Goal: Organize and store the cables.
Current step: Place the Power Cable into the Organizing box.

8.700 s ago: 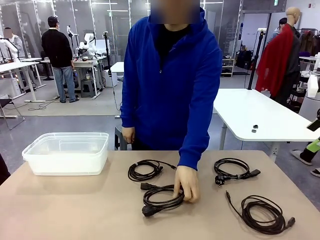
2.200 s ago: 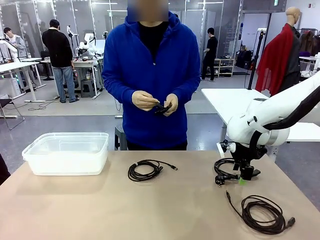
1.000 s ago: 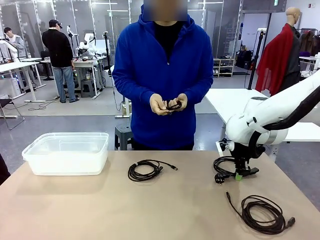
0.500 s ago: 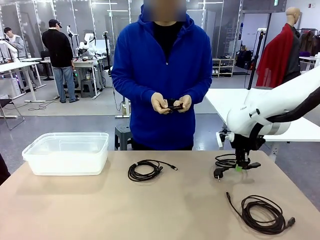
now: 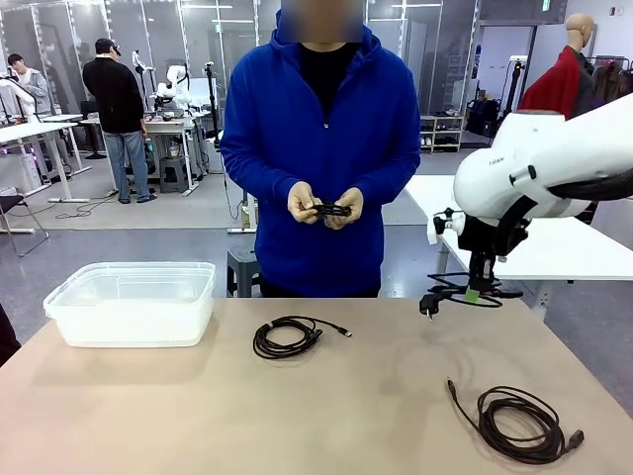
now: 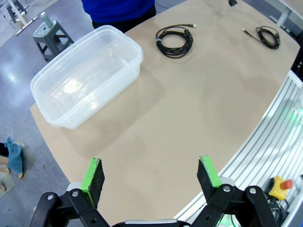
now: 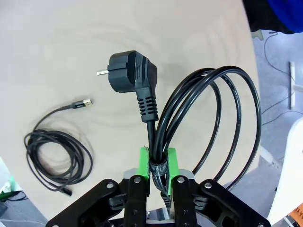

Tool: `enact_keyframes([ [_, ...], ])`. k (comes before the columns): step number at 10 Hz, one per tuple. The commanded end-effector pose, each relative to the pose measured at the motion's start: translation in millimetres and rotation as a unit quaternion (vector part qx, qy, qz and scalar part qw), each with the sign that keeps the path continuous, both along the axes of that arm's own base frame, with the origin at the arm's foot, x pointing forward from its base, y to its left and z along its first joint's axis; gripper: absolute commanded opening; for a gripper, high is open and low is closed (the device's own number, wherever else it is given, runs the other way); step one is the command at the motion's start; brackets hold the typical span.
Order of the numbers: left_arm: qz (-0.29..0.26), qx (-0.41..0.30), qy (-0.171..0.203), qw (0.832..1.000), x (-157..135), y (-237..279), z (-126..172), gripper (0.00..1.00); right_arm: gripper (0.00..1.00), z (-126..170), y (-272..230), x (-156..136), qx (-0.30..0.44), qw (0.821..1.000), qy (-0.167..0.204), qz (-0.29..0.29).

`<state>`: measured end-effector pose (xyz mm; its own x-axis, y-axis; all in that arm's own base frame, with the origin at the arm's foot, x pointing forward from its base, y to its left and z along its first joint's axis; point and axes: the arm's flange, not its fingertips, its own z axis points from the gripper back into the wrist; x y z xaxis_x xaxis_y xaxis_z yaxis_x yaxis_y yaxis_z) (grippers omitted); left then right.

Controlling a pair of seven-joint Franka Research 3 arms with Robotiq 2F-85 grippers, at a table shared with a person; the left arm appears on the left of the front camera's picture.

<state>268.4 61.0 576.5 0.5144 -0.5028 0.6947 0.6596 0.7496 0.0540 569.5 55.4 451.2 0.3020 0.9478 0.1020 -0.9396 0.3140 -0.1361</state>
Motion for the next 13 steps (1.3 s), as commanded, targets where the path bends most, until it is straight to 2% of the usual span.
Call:
enact_keyframes([
  [1,-0.001,0.0,-0.001,1.0,-0.4,0.6,0.2,1.0,0.0,9.9,12.8,-12.5,-0.002,1.0,-0.01,-0.019],
  [5,-0.001,0.0,-0.001,1.0,-0.4,0.6,0.2,1.0,0.0,21.3,40.2,-31.7,0.004,1.0,-0.027,-0.004],
  [8,-0.001,0.0,-0.001,1.0,-0.4,0.6,0.2,1.0,0.0,27.8,84.5,-50.4,0.004,1.0,-0.021,0.018],
  [11,-0.001,0.0,-0.001,1.0,-0.4,0.6,0.2,1.0,0.0,16.3,130.5,-63.1,0.0,0.999,-0.019,0.036],
  [13,-0.001,0.0,-0.001,1.0,-0.4,0.6,0.2,1.0,0.0,0.0,169.2,-82.3,-0.015,0.999,-0.027,0.034],
])
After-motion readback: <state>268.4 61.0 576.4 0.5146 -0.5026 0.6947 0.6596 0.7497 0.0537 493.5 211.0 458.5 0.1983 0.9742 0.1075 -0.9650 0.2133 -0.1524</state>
